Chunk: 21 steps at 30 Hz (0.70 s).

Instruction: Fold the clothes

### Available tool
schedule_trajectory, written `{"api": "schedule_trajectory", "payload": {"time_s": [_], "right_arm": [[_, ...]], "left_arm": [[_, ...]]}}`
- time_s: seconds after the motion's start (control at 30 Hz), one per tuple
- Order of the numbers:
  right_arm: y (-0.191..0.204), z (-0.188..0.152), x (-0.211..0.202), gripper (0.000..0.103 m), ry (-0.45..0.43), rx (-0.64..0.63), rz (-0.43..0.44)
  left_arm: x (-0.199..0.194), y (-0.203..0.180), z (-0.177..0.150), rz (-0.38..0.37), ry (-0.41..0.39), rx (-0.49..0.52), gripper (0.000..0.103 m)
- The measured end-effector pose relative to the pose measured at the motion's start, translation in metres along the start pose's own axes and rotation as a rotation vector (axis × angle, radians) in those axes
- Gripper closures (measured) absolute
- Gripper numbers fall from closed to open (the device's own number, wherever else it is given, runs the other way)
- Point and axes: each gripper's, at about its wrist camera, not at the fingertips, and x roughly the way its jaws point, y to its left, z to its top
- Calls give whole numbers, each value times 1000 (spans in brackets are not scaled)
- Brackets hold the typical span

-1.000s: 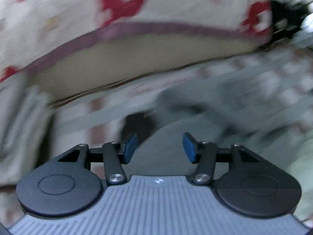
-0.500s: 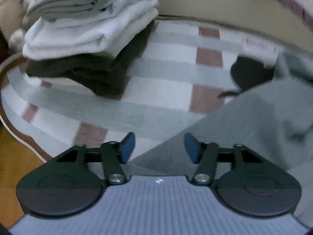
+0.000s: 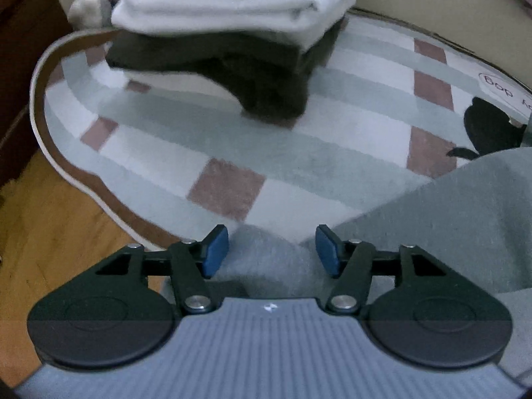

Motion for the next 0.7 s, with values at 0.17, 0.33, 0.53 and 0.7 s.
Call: {"api": "schedule_trajectory", "payload": {"time_s": [0.17, 0.33, 0.53, 0.7], "right_arm": [[2, 0, -1, 47, -50, -43, -22], [7, 1, -3, 47, -90, -76, -51], [6, 7, -16, 48, -92, 93, 122], [23, 20, 5, 45, -74, -36, -80]], "left_arm": [[6, -10, -7, 27, 13, 27, 33], [3, -33, -12, 98, 8, 149, 32], [6, -18, -14, 84, 86, 30, 41], [16, -3, -14, 31, 149, -78, 36]]}}
